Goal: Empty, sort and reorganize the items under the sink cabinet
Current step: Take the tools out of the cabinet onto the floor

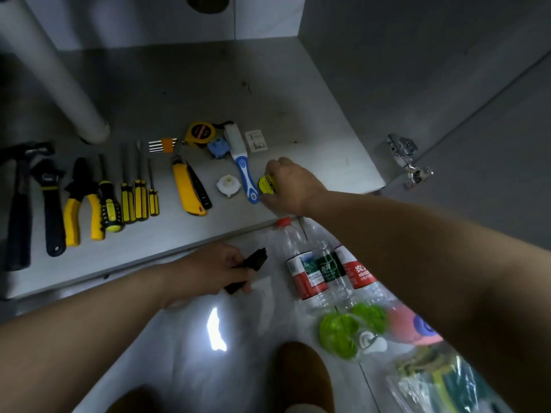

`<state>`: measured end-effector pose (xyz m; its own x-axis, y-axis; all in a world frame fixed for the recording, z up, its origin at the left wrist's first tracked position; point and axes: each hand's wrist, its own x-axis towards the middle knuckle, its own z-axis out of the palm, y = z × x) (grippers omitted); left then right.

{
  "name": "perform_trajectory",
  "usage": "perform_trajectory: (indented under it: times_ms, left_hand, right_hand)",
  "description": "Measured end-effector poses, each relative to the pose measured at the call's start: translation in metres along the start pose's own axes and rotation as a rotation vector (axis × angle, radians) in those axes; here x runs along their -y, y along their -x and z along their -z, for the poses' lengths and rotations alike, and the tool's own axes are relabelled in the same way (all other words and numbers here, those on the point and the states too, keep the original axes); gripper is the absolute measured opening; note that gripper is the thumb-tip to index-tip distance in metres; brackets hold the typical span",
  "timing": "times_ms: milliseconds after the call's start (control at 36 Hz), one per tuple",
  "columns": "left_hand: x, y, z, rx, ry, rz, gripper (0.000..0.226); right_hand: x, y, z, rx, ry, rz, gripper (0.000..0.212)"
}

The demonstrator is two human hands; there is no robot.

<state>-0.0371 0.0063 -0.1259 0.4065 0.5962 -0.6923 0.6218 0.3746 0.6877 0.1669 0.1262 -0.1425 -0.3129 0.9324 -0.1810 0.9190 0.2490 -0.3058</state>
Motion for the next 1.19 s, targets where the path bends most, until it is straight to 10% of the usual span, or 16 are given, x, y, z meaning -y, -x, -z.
perform_trajectory:
  times_ms: [139,556,861,1194]
  left_hand:
    - [-0.023,0.020,0.017,-0.006,-0.096,-0.003,0.018]
    - [-0.131,0.089,-0.098,-0.142,-0.055,-0.227,0.015]
    - [-0.080,0.087,-0.119,-0.110,0.082,-0.120,0.006]
    - [-0.016,0.057,-0.114,-0.128,0.107,0.093,0.011]
  right_hand:
    - [-0.008,0.055,0.045,0.103,-0.079,0.081,0.046]
    - [-0.038,0.359,0.037,-0.383,-0.503,-0.386,0.029]
    - [-0.025,0.394,-0.097,0.104,-0.540,-0.943,0.035]
    - [-0.014,0.355,-0.116,0.048,-0.723,-1.159,0.026]
